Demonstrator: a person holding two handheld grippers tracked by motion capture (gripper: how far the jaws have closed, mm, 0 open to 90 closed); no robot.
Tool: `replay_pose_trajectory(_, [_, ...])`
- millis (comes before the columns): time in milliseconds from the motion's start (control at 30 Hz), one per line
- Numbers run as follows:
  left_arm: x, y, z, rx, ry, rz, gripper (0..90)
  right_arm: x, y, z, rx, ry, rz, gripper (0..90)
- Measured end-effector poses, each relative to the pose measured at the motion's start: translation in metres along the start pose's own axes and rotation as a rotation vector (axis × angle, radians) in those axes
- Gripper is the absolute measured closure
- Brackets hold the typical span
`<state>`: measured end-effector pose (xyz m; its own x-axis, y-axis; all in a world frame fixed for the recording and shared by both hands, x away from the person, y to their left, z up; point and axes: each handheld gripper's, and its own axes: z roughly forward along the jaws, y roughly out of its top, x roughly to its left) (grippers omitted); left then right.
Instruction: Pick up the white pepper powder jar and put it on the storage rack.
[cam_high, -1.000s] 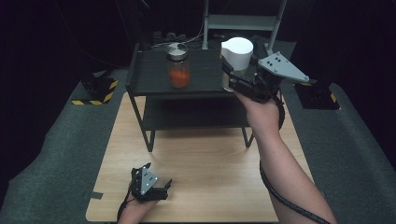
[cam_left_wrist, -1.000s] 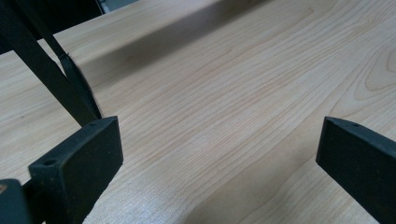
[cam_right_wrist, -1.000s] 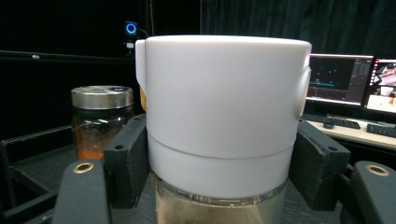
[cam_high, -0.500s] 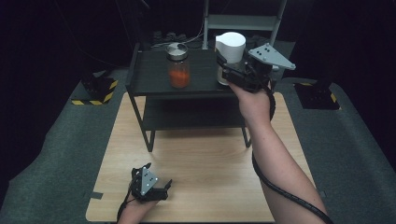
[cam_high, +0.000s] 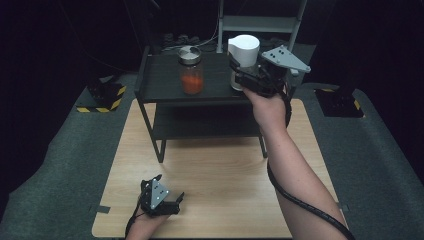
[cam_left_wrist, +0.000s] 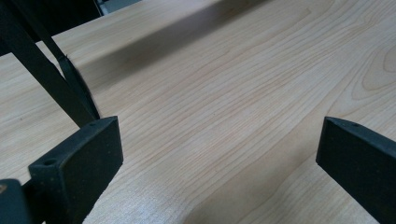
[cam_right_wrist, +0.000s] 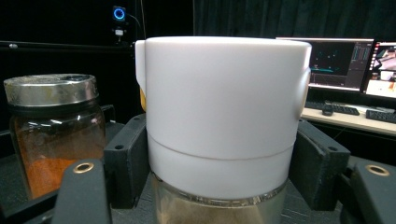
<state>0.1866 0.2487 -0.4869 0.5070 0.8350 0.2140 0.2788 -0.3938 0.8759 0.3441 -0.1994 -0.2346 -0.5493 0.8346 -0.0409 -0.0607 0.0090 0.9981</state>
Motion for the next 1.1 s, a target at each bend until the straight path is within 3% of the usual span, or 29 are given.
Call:
replay_pose_trajectory(500, [0.0003,-0.0013,-0.0006,-0.007,-0.002,-0.001,0.7,-0.0014,-0.0039,0.0005,-0.006,0.003,0.010,29.9])
replay_pose_trajectory(767, [-0.0031,0.0002,-0.0002,0.001,0.003,0.025,0.5,-0.0014,-0.0014,0.0008,0.005,0.004,0.014,29.5])
replay_pose_trajectory(1100, [-0.0025,-0.0012,-0.0017,-0.005,0.001,0.019,0.5,0.0033,-0.0005,-0.0039,0.002,-0.008,0.007,9.5])
